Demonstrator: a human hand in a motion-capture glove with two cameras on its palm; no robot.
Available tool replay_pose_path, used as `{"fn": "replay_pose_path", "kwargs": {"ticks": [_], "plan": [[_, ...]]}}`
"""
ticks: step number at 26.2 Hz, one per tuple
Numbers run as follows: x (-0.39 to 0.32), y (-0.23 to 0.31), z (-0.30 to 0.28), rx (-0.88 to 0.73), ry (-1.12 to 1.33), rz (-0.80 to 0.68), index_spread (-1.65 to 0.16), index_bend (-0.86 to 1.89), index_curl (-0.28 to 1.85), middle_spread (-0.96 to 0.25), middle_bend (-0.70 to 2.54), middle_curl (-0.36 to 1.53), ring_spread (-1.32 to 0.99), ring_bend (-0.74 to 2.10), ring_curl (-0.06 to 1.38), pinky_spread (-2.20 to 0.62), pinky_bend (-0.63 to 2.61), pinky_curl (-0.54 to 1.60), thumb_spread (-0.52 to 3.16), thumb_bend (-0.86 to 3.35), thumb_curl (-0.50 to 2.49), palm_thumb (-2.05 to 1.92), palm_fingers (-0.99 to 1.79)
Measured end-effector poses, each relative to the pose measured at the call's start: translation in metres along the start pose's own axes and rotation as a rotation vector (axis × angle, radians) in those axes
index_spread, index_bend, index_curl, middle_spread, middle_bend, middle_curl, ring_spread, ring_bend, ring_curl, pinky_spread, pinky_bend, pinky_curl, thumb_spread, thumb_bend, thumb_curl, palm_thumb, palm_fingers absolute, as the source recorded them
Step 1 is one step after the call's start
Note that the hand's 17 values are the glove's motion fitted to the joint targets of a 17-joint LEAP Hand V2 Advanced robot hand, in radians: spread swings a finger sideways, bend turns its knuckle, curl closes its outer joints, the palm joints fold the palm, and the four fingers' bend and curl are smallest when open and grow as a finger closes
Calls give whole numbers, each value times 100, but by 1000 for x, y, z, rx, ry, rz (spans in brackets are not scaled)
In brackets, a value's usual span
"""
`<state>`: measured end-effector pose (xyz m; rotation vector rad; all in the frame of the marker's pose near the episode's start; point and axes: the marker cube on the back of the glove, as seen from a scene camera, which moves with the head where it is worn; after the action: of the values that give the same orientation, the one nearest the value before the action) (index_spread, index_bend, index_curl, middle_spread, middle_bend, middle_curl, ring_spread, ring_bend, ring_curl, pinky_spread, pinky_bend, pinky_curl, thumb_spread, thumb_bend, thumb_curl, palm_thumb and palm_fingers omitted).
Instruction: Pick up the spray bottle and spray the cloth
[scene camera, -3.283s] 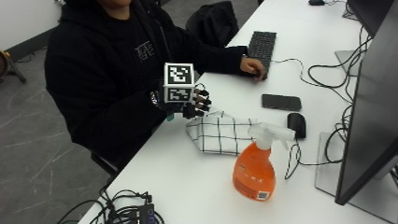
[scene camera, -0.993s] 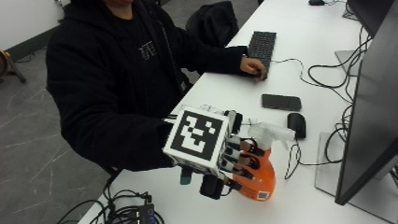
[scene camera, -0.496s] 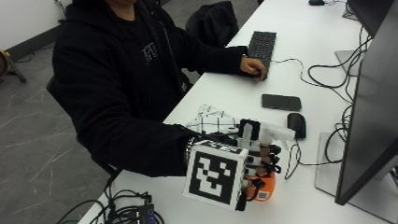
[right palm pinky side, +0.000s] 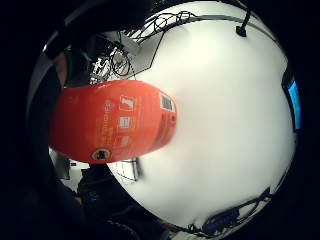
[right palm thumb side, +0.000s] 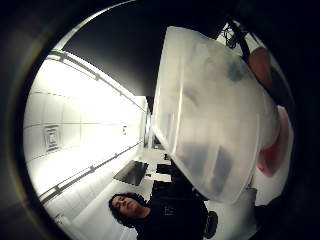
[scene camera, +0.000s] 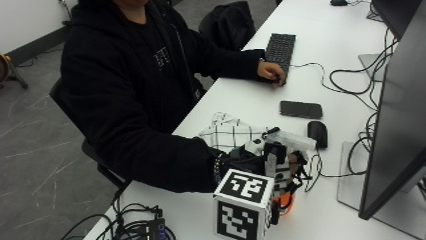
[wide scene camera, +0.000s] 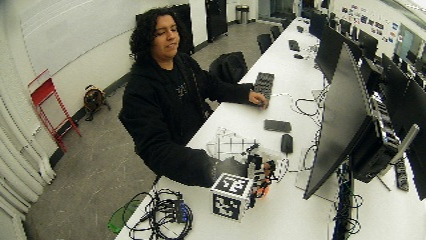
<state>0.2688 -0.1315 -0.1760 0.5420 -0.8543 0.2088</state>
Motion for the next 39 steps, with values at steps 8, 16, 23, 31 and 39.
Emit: {"fn": "replay_pose_path", "kwargs": {"ticks": [8,16,23,31,39], "plan": [[-4,-2,10,191,-110,-4,-32,25,36,-20,34,42,-21,43,37,0,14,27,91,-1,41,85,116],[-6,-10,22,337,-186,54,-30,16,38,-22,43,47,-23,53,42,-18,29,34,80,-3,45,88,136],[-6,-8,27,368,-117,34,-29,23,42,-21,47,50,-23,56,45,-25,41,38,65,-2,52,92,140],[-5,-7,32,427,-20,-16,-28,31,48,-20,58,55,-22,67,49,-28,42,41,52,-2,59,94,147],[-12,-25,31,514,-40,-74,-28,37,52,-20,62,57,-21,72,51,-30,46,42,45,-2,64,94,144]]}}
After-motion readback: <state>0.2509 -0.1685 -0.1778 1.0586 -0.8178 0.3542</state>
